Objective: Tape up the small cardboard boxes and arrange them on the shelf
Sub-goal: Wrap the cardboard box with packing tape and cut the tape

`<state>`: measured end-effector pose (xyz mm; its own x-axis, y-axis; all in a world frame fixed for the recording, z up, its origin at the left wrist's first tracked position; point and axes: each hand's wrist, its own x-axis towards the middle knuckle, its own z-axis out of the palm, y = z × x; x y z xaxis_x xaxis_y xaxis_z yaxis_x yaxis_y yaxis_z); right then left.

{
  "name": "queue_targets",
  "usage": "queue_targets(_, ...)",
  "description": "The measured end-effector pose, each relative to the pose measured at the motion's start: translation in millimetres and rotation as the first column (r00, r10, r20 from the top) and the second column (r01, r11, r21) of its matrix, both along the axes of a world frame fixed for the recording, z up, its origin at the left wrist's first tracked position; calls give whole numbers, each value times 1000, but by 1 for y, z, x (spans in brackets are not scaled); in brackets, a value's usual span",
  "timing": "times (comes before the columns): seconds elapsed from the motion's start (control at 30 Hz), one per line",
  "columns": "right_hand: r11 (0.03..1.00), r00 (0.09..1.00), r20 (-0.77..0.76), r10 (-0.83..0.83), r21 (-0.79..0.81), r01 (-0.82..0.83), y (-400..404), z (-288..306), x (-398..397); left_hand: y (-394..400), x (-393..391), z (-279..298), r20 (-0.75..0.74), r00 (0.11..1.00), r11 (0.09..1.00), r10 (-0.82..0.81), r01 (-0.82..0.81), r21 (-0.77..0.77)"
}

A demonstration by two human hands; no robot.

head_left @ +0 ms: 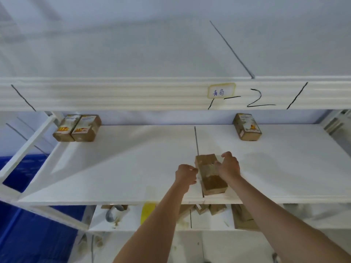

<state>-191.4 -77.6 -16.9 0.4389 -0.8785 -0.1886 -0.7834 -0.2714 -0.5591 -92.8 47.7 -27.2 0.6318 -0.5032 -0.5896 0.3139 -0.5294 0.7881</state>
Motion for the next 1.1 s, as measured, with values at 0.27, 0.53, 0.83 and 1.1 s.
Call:
queue_targets(0.27,974,995,-61,77,219,-62,-10,-18,-14,-16,-8,-17,-147,965,976,219,-217,27)
queue_targets(0.53,965,1000,0,5,262,-5,-17,-30,-17,-14,-10,-26,-293,874,915,387,-403,6)
queue_targets(0.83,913,994,35,-104,400,82,-24,-34,-16,-20,-22,-40,-414,770,859,486,-508,63)
queue_targets(1.1,885,994,47,-100,461,68,-25,-31,-16,-29,-42,-34,-464,668,783,582,-615,97)
